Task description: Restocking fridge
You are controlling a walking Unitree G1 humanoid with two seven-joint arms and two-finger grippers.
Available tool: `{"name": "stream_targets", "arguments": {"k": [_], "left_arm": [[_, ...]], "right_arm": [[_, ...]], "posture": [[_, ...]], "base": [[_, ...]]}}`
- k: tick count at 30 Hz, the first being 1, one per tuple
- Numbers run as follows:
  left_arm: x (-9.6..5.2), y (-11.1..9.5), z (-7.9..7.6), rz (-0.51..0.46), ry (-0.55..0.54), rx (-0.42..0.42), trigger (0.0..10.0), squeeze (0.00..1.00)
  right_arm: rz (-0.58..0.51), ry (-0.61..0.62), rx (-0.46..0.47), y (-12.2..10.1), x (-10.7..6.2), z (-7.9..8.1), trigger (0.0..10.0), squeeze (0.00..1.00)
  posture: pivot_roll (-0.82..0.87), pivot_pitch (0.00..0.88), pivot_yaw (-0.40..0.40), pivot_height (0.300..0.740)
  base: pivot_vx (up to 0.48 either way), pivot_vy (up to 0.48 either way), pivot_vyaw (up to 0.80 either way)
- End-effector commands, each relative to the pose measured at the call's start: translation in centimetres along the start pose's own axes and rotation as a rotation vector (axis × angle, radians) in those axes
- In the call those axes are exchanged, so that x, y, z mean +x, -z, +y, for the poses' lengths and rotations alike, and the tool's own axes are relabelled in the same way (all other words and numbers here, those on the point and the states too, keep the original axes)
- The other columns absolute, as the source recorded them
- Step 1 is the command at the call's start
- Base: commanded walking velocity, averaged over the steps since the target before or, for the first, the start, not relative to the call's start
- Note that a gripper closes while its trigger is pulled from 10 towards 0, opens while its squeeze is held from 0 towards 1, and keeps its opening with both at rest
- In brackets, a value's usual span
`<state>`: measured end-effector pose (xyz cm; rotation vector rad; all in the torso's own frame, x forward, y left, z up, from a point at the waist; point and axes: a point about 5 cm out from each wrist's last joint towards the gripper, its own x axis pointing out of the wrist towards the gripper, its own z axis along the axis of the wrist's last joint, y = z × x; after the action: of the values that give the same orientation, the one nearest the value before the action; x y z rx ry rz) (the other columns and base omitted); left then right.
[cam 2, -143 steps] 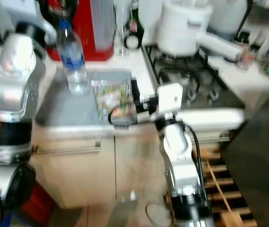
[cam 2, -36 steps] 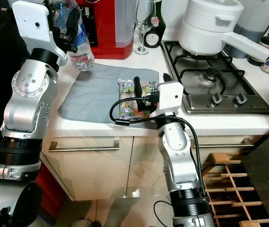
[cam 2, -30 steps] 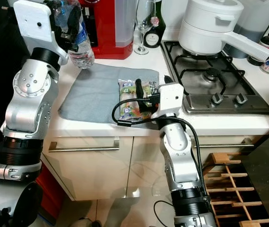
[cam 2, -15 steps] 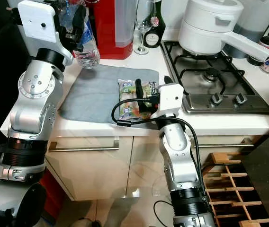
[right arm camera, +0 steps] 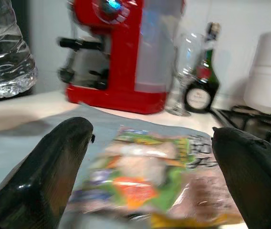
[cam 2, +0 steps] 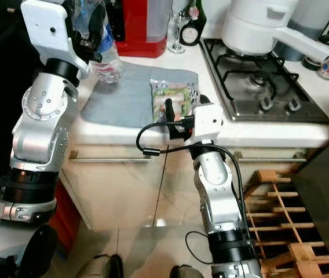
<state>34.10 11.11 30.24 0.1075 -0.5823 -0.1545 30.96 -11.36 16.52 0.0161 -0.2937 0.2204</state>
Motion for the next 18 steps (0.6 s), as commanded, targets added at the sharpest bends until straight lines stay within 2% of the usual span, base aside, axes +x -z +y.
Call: {"name": "stream_targets", "arguments": {"k": [1,18], "left_arm": [[0.21,-1.31,0.12,-0.065,-0.011,0.002,10.0,0.00],[-0.23,-1.29,-0.65,-0.060,0.003,-0.016,10.0,0.00]], "right_arm": [[-0.016,-0.003,-0.006,-0.32,0.26,-0.02,10.0,0.02],[0.004,-0.003,-0.007,0.26,-0.18,-0.02,10.0,0.02]], "posture": [[-0.10,0.000,-0.018,0.740],[-0.10,0.000,-0.014,0.740]], "base": [[-0.244,0.000,0.00],[-0.230,0.000,0.00]]}}
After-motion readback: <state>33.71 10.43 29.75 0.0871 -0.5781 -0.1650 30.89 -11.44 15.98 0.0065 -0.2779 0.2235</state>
